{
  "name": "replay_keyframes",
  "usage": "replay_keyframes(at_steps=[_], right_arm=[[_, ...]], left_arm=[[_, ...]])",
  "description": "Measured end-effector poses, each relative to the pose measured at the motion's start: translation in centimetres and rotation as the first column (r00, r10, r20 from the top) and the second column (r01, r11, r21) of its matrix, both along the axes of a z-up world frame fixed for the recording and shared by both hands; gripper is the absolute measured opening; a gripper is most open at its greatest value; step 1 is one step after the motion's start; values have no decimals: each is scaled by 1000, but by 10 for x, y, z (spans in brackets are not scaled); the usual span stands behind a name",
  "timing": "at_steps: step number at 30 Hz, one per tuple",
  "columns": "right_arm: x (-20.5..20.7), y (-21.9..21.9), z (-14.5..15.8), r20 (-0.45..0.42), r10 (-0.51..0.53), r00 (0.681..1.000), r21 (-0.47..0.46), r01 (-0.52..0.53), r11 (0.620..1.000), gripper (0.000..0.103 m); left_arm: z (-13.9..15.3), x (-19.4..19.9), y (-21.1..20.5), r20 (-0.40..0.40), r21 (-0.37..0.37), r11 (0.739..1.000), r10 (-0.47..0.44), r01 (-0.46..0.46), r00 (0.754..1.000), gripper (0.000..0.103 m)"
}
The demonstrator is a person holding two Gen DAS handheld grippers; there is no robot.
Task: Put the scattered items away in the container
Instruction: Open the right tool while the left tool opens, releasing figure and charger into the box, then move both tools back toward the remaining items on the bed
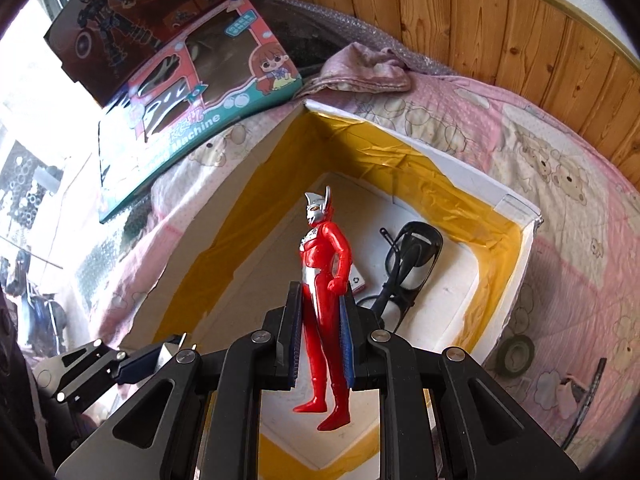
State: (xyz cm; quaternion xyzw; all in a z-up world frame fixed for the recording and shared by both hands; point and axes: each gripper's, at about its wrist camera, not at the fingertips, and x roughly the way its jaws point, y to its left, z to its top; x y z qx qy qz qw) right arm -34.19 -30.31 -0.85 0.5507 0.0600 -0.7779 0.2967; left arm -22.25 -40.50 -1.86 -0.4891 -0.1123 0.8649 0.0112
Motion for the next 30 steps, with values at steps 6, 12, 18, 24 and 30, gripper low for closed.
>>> replay_keyframes(at_steps=[6, 12, 18, 24, 30], right_arm=[[-27, -14, -18, 14, 0, 1000, 61, -1, 998, 17], [-45, -20, -29, 6, -23, 1000, 90, 23, 996, 21], [-36, 2, -17, -18, -69, 997, 21, 69, 997, 25], [12, 32, 13, -56, -58, 997, -163, 48, 985, 25], [86, 52, 29, -138, -32, 990, -265, -5, 964, 25]], left_arm=[[-8, -13, 0, 22, -8, 1000, -5, 6, 1000, 32], [-16, -22, -5, 47, -19, 1000, 23, -22, 999, 32], [-10, -15, -15, 17, 9, 999, 53, -53, 998, 39], [0, 4, -5, -31, -84, 994, 67, -69, 997, 39], [16, 31, 17, -92, -179, 982, 37, -53, 995, 39]])
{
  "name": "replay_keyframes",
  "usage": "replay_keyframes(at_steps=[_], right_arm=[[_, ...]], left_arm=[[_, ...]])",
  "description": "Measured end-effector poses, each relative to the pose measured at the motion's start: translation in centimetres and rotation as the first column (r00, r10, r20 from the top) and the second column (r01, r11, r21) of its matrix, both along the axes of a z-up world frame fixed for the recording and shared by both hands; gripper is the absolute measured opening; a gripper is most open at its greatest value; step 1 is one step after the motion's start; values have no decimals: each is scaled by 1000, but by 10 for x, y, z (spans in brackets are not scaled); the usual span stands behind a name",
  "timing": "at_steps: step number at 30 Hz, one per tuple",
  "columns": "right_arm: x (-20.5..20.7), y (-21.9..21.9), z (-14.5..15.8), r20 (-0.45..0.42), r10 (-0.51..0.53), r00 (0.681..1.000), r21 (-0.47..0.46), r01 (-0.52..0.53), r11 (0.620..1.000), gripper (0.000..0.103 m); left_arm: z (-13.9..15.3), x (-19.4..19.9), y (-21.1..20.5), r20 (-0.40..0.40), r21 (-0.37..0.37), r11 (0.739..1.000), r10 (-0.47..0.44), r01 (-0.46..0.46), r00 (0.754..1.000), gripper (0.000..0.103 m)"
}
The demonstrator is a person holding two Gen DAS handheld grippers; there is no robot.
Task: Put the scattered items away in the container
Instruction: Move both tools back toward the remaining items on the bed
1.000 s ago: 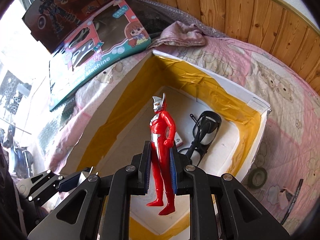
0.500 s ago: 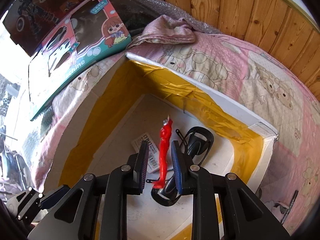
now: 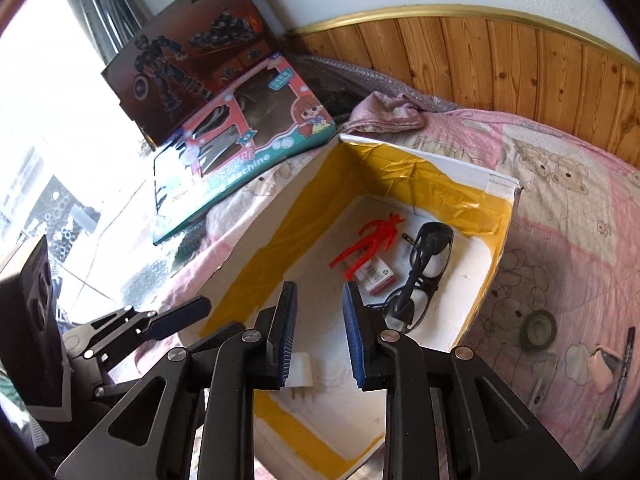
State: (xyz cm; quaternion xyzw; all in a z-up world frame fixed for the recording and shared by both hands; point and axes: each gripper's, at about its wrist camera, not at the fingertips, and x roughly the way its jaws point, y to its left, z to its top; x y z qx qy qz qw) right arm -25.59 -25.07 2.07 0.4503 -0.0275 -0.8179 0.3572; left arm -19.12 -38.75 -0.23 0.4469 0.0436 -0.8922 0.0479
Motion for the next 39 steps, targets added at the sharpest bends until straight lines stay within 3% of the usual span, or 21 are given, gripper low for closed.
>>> replay_keyframes(at_steps=[5, 13, 23, 39], right_arm=[[45, 22, 4, -22, -15, 1000, -64, 14, 998, 25], [90, 62, -3, 32, -81, 996, -154, 85, 984, 28], [136, 108, -7, 30, -177, 984, -176, 180, 968, 28], [181, 253, -53, 120, -409, 904, -183, 426, 886, 28]], left_arm=[[12, 24, 17, -27, -22, 1000, -14, 13, 1000, 39], [29, 57, 44, -62, -29, 999, -47, 46, 997, 39], [30, 88, 72, -86, 14, 996, -91, 93, 992, 39], [5, 101, 186, -18, 71, 967, -243, 243, 970, 39]])
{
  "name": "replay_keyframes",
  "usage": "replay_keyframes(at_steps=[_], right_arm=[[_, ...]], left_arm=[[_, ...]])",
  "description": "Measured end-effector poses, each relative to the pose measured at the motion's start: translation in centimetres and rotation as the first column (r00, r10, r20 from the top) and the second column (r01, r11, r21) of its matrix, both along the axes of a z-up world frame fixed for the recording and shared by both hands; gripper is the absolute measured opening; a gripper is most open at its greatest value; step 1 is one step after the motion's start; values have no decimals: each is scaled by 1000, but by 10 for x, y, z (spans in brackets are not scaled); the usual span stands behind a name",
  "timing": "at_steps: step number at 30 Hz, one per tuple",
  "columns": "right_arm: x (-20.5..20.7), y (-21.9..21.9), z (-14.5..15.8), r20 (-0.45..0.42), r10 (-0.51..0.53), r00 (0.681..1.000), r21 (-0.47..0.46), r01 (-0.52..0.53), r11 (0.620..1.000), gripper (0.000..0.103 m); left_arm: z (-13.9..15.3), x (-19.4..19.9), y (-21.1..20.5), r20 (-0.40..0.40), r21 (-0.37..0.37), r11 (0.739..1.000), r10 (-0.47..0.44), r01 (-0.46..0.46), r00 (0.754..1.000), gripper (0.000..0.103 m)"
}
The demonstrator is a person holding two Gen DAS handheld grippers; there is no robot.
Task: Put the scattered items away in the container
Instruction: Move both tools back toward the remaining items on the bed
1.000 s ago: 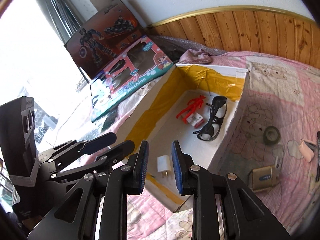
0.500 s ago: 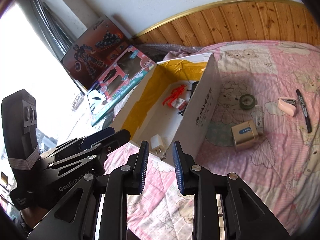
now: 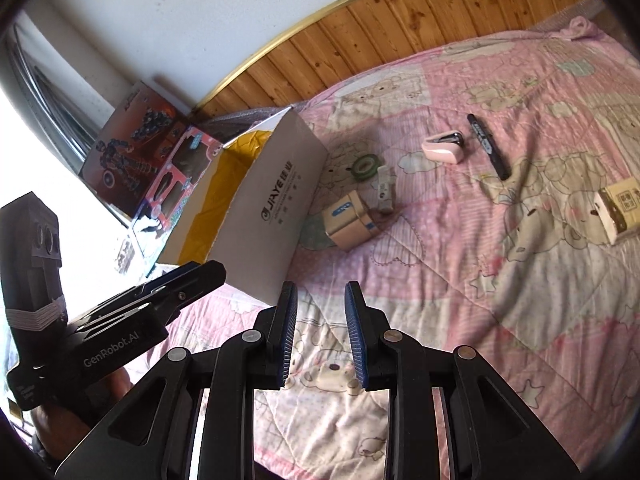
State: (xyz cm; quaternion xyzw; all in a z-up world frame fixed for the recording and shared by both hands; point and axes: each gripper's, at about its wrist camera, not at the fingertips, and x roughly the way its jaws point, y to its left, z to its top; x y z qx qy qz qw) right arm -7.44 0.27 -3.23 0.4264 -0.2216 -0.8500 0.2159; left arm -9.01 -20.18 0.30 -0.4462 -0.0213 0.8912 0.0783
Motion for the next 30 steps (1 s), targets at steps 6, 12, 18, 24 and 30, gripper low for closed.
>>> replay_keyframes(at_steps=[6, 12, 18, 24, 30], right_arm=[[11, 46, -28, 55, -65, 996, -28, 67, 997, 28], [15, 99, -47, 97, -166, 981, -54, 171, 984, 28], [12, 154, -61, 141, -289, 947, -79, 302, 950, 28], [3, 211, -71, 185, -447, 875, -98, 469, 878, 47], [-22, 241, -72, 157, -481, 862, 13, 486, 874, 52]], left_arm=[[-18, 5, 31, 37, -27, 999, -36, 37, 999, 39], [-42, -8, 64, 84, -45, 995, -83, 87, 993, 41], [-64, -42, 90, 105, -89, 990, -99, 109, 990, 44], [-79, -83, 81, 97, -118, 992, -29, 41, 995, 55], [-102, -118, 64, 130, -117, 992, 59, -44, 990, 61]])
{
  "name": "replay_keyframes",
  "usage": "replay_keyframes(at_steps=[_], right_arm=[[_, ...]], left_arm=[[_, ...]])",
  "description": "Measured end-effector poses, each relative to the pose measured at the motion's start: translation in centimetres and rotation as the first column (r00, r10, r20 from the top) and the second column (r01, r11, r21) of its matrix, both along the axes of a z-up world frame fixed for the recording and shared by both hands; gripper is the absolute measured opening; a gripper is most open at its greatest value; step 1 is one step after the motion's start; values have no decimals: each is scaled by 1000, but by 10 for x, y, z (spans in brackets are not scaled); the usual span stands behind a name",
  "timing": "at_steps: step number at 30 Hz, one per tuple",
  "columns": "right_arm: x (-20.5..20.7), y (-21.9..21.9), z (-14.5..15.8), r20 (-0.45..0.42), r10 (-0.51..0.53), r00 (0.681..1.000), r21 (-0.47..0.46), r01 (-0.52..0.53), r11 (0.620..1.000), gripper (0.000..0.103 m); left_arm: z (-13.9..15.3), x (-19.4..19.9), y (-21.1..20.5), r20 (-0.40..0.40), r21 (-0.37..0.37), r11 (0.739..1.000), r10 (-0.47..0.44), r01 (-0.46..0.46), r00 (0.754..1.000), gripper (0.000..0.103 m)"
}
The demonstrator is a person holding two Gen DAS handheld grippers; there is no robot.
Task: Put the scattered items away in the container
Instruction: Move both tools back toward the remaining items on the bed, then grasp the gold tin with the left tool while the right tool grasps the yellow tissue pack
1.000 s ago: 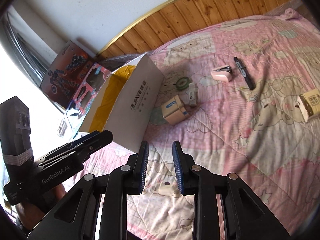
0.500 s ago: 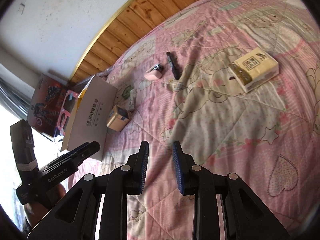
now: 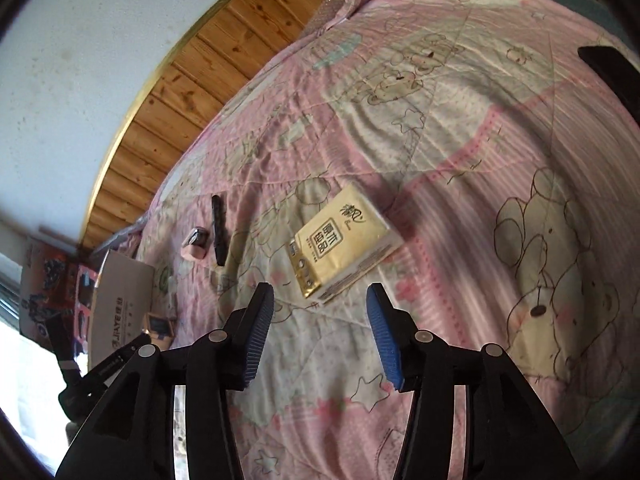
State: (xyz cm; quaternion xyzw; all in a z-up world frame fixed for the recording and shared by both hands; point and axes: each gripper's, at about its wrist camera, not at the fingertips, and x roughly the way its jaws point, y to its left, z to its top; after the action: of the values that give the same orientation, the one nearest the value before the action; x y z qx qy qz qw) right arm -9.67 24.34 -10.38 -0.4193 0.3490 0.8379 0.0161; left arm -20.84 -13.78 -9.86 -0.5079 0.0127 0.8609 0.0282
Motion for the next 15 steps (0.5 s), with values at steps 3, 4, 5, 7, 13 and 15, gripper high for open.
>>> replay_keyframes(at_steps=[3, 4, 5, 7, 13, 15], right_arm=[[-14, 10, -7, 24, 14, 1000, 27, -14, 1000, 52], [-17, 12, -11, 36, 11, 999, 27, -12, 1000, 52], [-22, 14, -15, 54, 8, 998, 29, -10, 1000, 52], [-31, 13, -25, 92, 13, 996, 29, -16, 999, 53], [-70, 3, -26, 81, 82, 993, 80, -88, 993, 54], [-83, -2, -26, 84, 107, 991, 97, -115, 989, 55]], left_arm=[[-11, -12, -5, 21, 6, 999, 40, -40, 999, 62], [-15, -15, -7, 25, 6, 999, 50, -50, 998, 63], [-19, -19, -8, 29, 9, 998, 58, -59, 998, 65], [-26, -24, -8, 36, 12, 998, 65, -66, 997, 66], [-44, -41, -4, 59, 6, 998, 62, -63, 996, 66], [-47, -47, -4, 62, 8, 998, 67, -67, 996, 66]])
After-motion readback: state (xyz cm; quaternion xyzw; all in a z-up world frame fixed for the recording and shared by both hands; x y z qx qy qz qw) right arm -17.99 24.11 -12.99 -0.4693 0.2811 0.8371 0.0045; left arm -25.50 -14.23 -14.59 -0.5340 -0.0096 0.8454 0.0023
